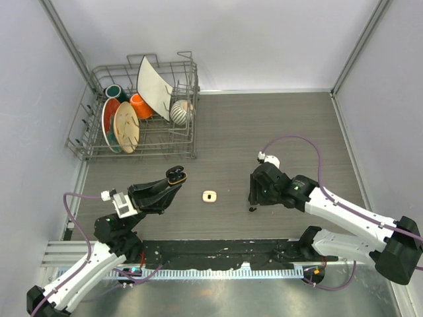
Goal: Insert the wireless bluetooth earbuds into the charging case
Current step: Pick up the earbud from the center of the board.
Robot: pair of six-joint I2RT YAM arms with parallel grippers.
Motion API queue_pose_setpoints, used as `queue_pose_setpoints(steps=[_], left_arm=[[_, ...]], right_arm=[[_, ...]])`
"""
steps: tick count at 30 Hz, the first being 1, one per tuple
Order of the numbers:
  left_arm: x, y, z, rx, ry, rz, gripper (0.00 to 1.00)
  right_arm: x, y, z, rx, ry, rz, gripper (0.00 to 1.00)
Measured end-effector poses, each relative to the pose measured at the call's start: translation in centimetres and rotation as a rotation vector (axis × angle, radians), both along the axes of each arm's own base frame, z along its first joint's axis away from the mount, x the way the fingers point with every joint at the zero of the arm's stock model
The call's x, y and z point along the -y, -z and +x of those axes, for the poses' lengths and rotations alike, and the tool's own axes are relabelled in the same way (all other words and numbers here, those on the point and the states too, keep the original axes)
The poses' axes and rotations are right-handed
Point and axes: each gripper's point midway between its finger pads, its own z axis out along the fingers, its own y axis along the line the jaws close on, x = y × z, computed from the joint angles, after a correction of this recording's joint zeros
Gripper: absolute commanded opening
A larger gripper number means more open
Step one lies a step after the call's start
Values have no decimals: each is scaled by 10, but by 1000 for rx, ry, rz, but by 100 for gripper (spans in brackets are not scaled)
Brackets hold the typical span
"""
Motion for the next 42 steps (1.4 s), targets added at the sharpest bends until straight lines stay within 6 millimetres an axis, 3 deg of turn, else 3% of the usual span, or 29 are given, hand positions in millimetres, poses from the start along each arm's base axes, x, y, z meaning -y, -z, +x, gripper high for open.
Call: queue_pose_setpoints(steps=[5, 11, 22, 30, 37, 42], left_arm=[[0, 2, 1, -7, -1, 4, 0], [-1, 0, 1, -6, -7, -3, 0], [0, 3, 3, -18, -9, 5, 0], [-1, 3, 4, -22, -16, 1, 0], [-2, 3, 4, -26, -20, -1, 0], [-4, 2, 3, -21, -22, -8, 0]], right_arm=[[-17, 12, -13, -68, 9, 121, 29], [-19, 38, -28, -162, 28, 131, 26], [-20, 67, -22, -211, 47, 49, 24], [-17, 71, 1, -160, 49, -24, 24], [0, 83, 29, -152, 79, -89, 26], [-3, 75, 43, -106, 53, -80, 29]])
